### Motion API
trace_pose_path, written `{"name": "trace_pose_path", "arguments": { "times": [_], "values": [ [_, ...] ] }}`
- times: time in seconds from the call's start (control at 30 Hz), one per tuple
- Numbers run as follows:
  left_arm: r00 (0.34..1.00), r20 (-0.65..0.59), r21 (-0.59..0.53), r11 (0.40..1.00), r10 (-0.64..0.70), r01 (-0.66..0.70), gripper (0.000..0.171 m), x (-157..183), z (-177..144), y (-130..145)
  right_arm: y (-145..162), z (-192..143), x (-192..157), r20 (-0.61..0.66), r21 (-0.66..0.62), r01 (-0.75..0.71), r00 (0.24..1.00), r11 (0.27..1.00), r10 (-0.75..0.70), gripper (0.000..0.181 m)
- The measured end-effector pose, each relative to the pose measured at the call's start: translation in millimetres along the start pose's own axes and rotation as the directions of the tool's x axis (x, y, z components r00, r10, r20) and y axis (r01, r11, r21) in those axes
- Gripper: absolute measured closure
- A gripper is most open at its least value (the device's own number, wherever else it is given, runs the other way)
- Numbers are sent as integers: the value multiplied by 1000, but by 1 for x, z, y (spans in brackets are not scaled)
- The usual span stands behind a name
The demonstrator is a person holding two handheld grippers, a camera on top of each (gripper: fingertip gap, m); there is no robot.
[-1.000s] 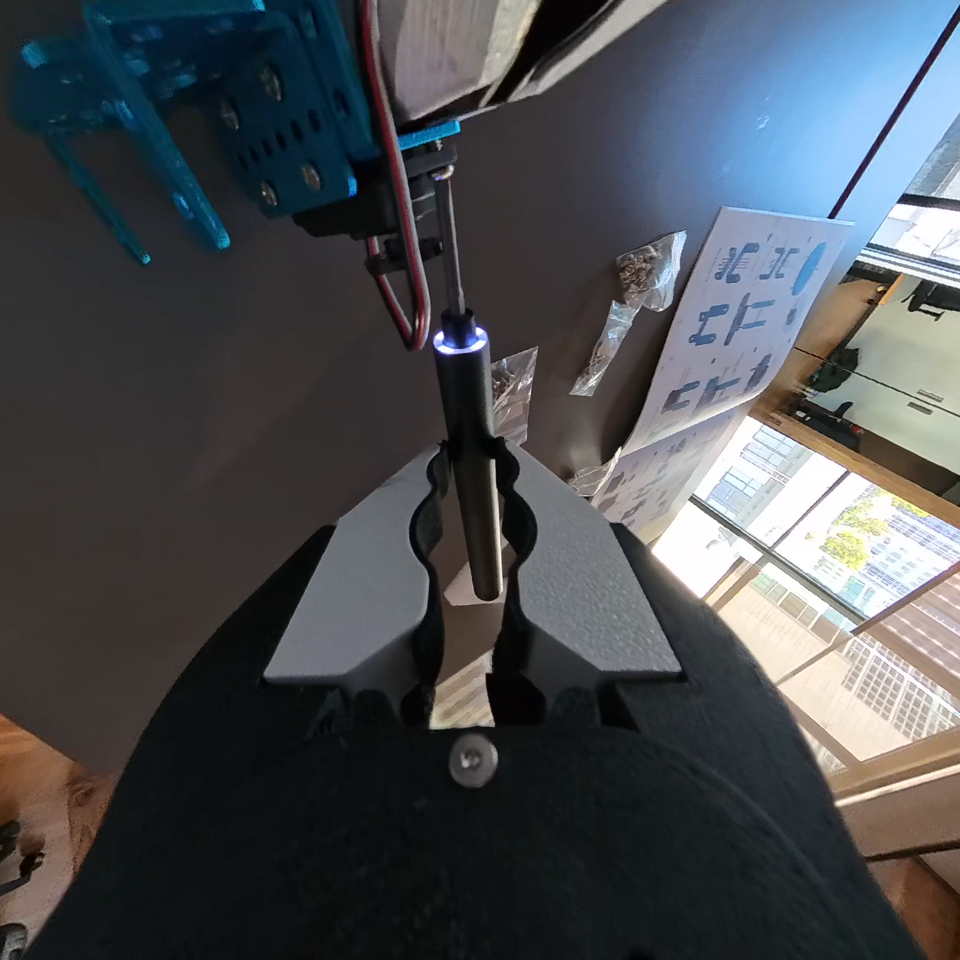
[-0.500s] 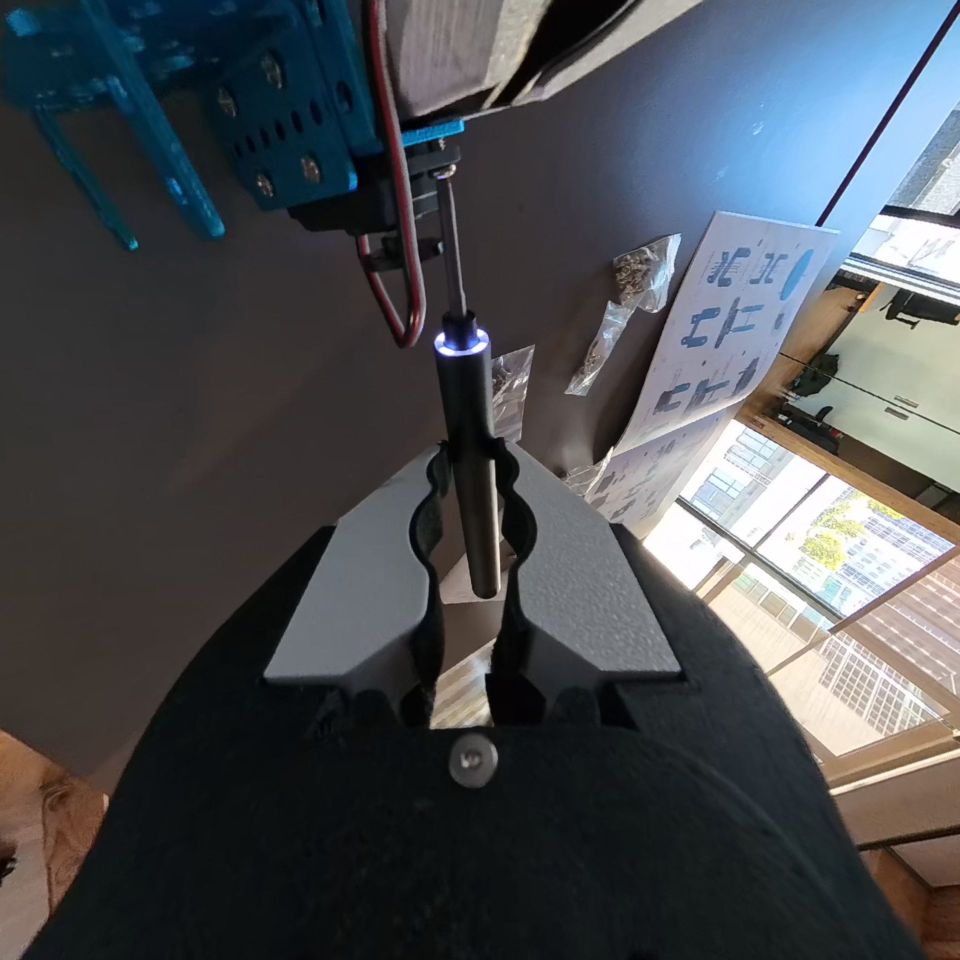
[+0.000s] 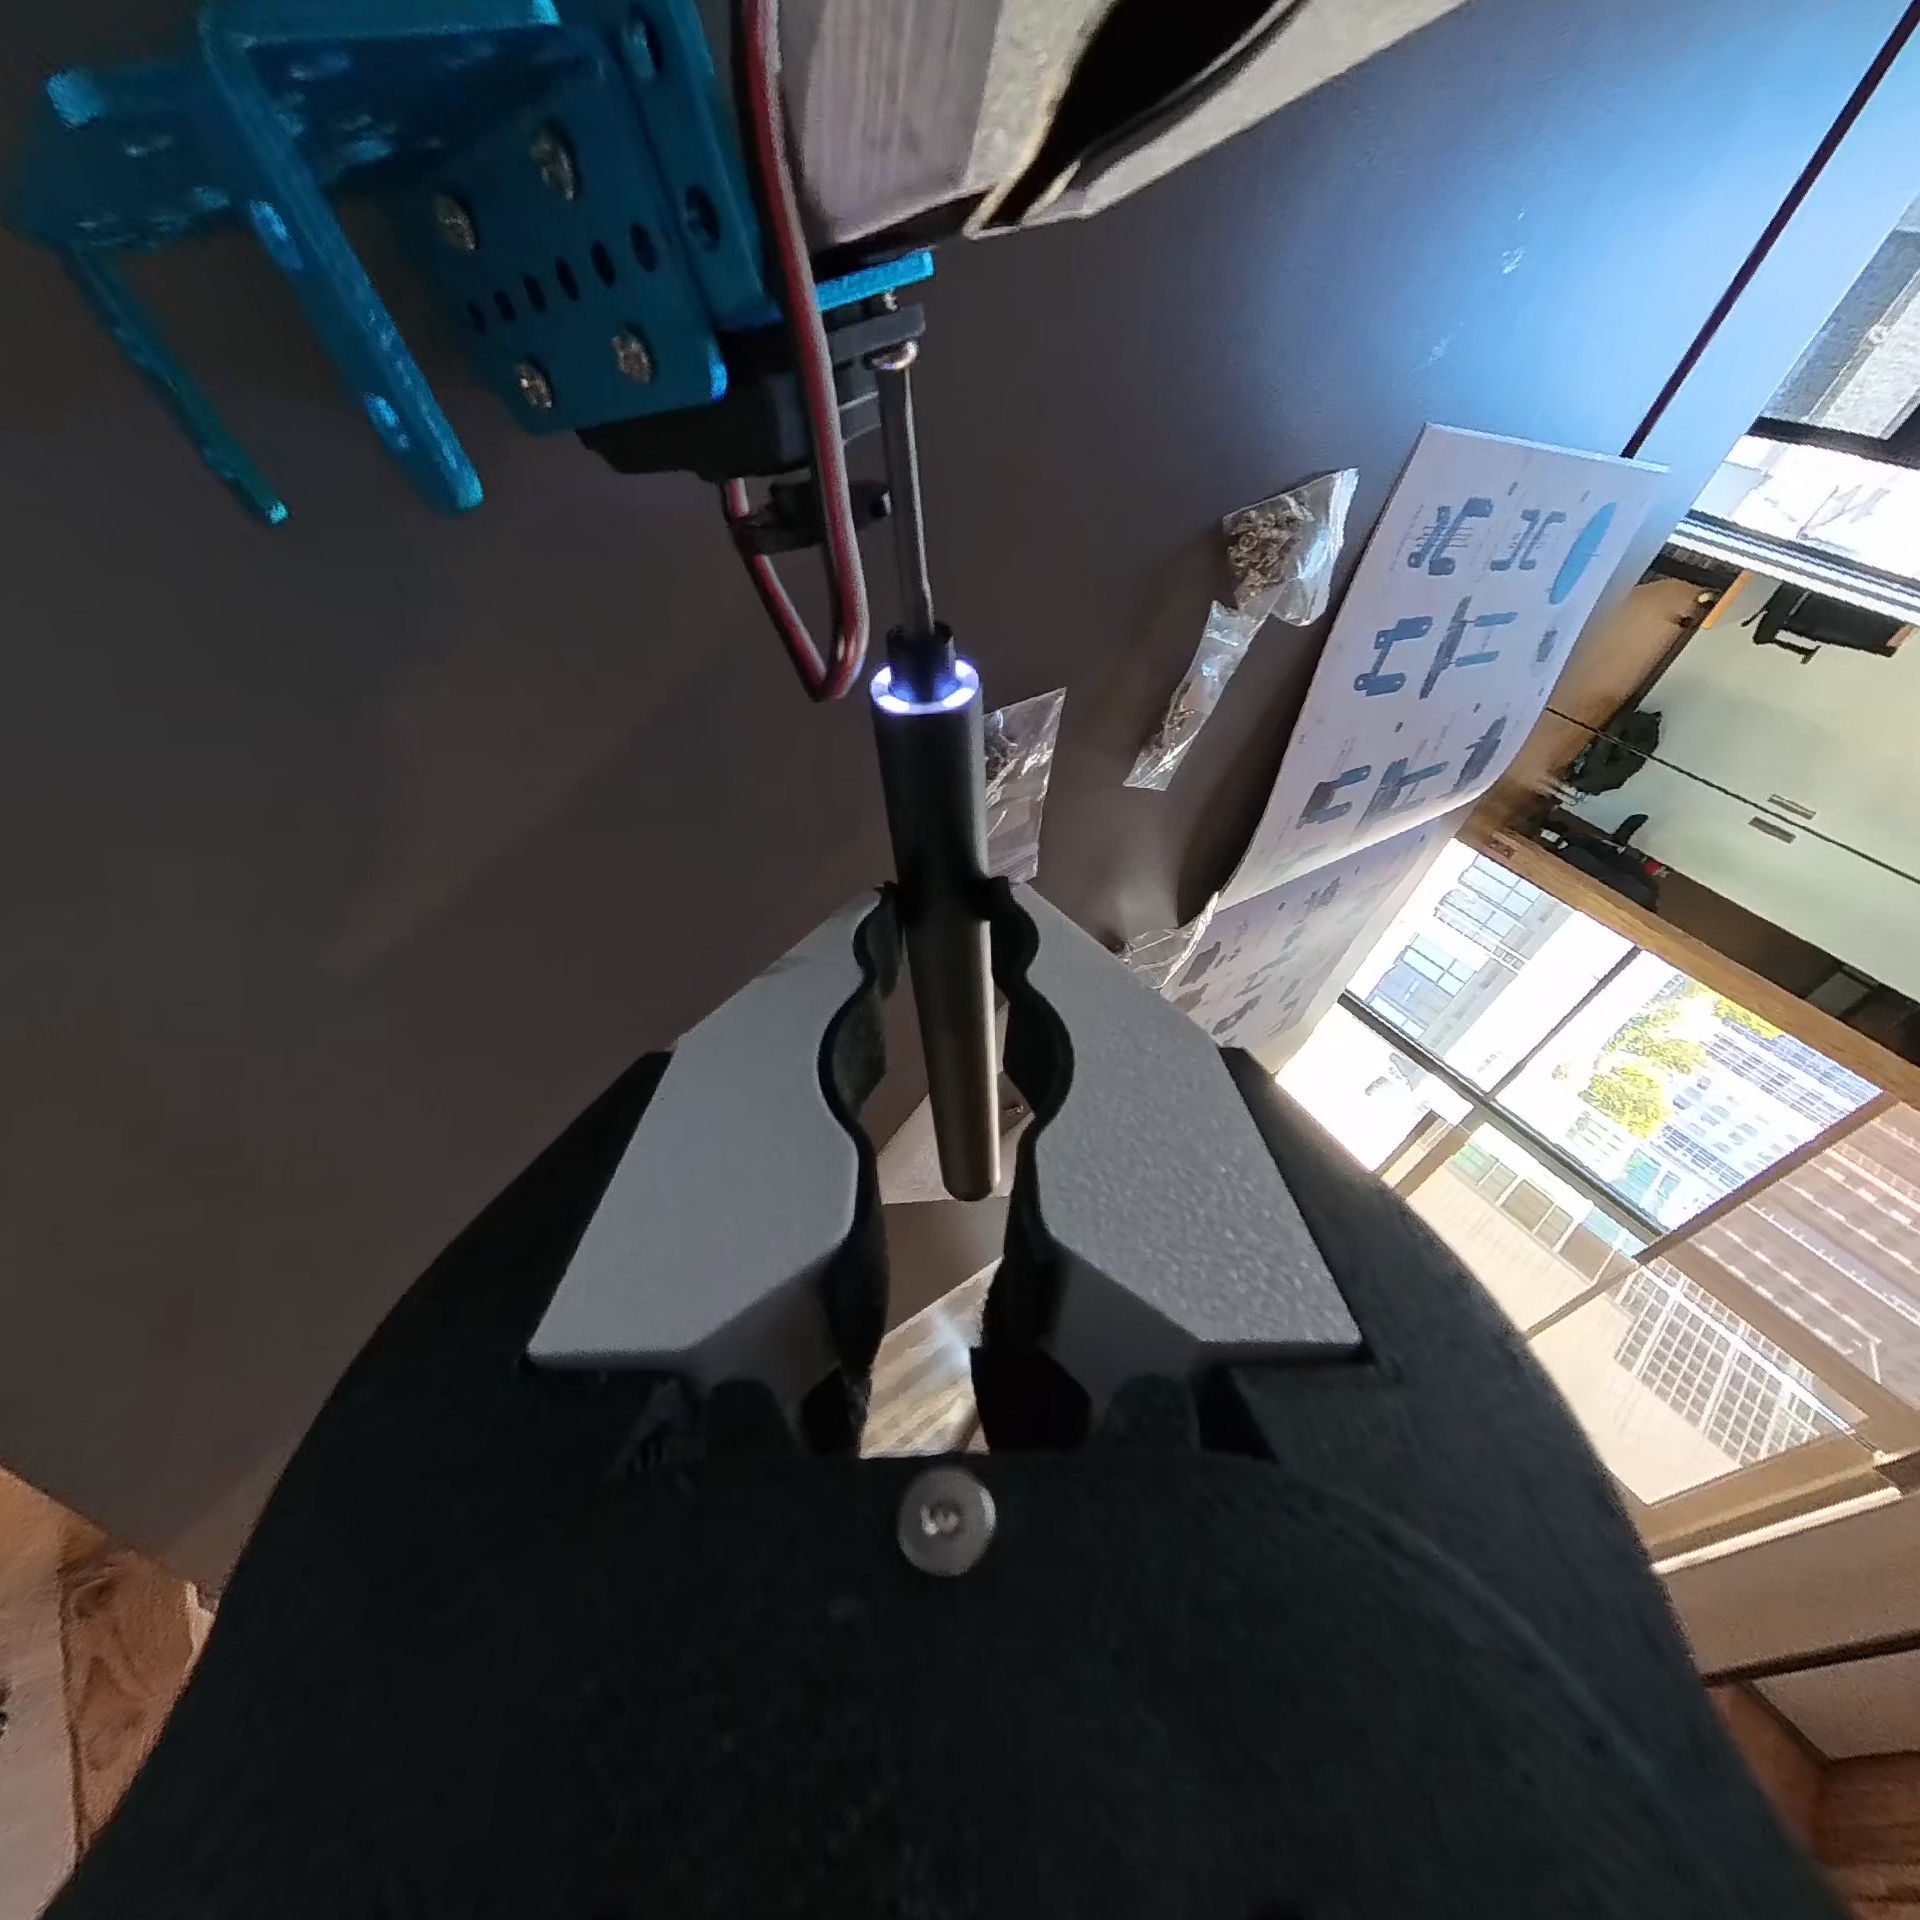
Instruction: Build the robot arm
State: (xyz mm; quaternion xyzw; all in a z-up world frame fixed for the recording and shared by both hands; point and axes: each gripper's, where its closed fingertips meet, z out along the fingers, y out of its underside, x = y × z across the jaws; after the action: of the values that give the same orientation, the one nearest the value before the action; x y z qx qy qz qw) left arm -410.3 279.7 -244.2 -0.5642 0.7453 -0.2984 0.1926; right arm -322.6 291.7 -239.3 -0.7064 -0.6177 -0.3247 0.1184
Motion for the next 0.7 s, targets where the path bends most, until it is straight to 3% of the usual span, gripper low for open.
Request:
{"name": "trace_pose_path", "arguments": {
  "times": [0.3,0.47,0.7],
  "values": [
    [1000,1,-8,1000,4,-4,168,0,0,1,1,0,-1,1,-3,14,1000,1000,-14,166],
    [996,55,-100,993,69,-64,171,-3,11,16,-4,1,-4,11,20,8,1000,1000,-8,165],
    [996,58,19,998,-63,62,171,-16,4,8,1,11,-8,49,16,-22,999,1000,21,165]
  ]
}}
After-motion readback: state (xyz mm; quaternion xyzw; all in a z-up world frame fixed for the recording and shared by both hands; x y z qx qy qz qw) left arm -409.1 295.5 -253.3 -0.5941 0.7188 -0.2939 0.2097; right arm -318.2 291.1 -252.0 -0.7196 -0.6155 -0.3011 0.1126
